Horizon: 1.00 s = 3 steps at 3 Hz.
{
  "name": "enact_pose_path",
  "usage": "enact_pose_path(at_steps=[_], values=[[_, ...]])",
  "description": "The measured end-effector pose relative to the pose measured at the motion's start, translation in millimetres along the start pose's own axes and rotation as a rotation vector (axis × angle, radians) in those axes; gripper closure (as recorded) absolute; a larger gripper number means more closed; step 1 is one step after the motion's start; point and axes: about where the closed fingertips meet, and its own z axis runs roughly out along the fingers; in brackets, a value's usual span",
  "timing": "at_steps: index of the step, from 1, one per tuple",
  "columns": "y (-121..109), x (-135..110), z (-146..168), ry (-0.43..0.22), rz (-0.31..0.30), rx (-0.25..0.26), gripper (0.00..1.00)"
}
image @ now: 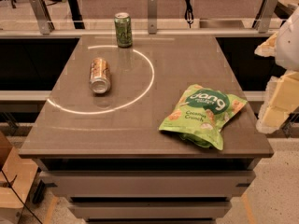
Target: Move green rice chip bag near green can
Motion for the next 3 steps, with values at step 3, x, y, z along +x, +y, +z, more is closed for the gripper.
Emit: enact_pose_path(at_steps=[3], values=[[-8,-9,19,-0.114,0.025,0.004,0.00]])
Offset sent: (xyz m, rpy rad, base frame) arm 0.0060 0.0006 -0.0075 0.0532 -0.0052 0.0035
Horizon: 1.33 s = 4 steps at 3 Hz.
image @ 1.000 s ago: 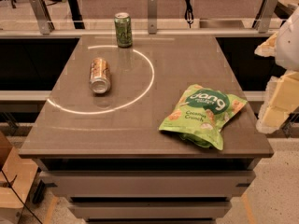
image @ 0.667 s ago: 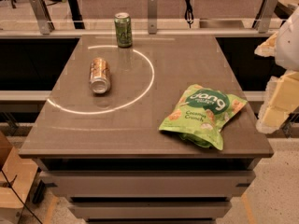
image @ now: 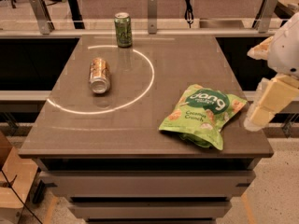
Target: Move green rice chip bag near green can
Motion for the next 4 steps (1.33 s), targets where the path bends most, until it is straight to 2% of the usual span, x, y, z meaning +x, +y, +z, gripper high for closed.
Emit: enact_pose_path(at_steps=[1,2,3,4], values=[[-1,-5,-3,-0.016,0.000,0.011,0.00],[-2,-11,2,-0.029,-0.015,-0.002,0.00],[1,-34,32,-0.117,-0.044,-0.046,0.00],[1,-62,75,-0.208,-0.060,-0.120,0.00]])
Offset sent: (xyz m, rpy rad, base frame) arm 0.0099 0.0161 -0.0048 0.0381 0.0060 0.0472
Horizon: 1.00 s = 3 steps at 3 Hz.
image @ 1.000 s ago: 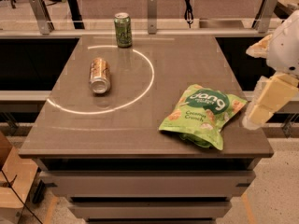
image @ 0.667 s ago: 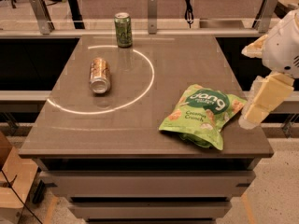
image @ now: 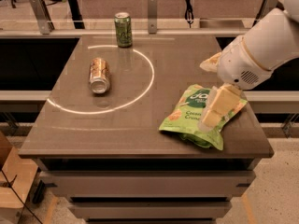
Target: Move green rice chip bag near green can
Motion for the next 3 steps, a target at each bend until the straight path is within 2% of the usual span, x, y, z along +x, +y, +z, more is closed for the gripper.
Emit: enact_pose_path(at_steps=[1,2,3], values=[[-5,-5,42,-0.040,0.011,-0.070,0.00],[-7,6,61,-0.045,0.071,-0.088,0.00],[-6,21,60,-0.032,0.134,-0.064,0.00]])
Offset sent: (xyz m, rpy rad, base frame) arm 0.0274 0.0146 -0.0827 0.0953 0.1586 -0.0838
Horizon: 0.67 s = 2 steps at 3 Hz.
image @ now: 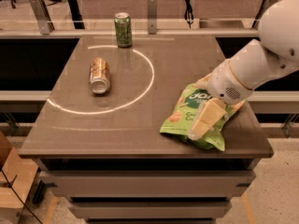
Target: Move green rice chip bag near green can
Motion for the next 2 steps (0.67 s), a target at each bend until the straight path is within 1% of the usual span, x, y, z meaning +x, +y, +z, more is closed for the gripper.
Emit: enact_pose_path(at_steps=[1,2], values=[[2.3,11.2,0.6,0.015,0.047,0.013,0.00],[3.8,12.5,0.7,0.025,0.054,0.023,0.18]])
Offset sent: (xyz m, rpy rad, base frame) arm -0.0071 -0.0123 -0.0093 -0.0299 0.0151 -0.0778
